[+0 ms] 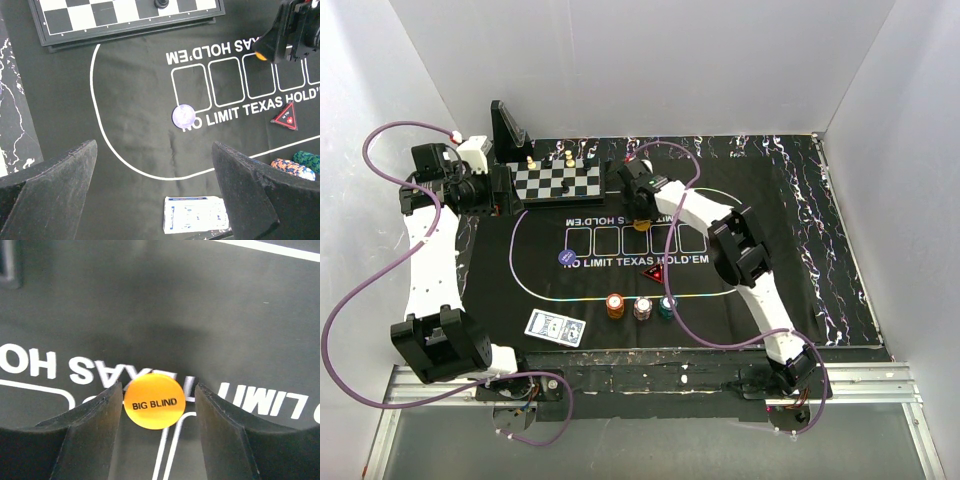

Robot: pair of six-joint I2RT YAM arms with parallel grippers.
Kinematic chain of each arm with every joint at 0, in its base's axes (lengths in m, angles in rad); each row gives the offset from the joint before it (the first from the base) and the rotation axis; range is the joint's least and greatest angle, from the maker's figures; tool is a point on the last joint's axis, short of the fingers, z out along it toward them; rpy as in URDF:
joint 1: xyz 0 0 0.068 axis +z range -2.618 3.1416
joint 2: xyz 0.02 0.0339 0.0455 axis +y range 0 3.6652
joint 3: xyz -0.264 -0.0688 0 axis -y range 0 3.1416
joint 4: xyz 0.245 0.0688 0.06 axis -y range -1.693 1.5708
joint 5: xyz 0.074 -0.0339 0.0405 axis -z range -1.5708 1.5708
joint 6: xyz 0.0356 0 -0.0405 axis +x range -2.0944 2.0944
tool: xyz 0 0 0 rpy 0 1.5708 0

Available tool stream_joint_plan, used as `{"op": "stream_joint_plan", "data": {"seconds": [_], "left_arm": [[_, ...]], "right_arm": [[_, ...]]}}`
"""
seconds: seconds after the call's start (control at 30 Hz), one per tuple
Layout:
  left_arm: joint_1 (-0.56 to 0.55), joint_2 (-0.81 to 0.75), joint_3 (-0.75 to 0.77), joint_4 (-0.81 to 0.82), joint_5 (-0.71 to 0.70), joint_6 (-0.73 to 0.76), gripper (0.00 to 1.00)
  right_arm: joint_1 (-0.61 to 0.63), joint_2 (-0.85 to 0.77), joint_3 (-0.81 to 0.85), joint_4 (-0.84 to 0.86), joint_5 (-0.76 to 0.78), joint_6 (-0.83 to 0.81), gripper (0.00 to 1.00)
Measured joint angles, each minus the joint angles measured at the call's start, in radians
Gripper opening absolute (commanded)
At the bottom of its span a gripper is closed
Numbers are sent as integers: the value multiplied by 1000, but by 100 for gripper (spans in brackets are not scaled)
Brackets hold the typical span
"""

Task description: Distribute texas hold em gaming equipment

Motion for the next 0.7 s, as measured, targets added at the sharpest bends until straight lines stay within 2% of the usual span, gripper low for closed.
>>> {"op": "stream_joint_plan", "data": {"seconds": [0.13, 0.27, 0.37, 0.5, 0.6, 0.7], "left_arm": [[1, 0, 0, 0, -2, 0, 100], [1, 0, 0, 0, -4, 0, 100], [1, 2, 0, 0, -5, 0, 100], [2, 18, 0, 0, -5, -1, 100], [2, 32, 0, 0, -4, -1, 100], [4, 32, 0, 0, -3, -2, 100]], "right_arm": [[-58, -5, -7, 1, 3, 2, 58], [-113, -5, -5, -6, 5, 1, 57], [-137, -5, -3, -14, 5, 2, 70], [-147, -14, -13, -18, 10, 6, 79], [-147, -67, -94, -4, 15, 14, 82], [-138, -182, -253, 4, 14, 23, 82]]}}
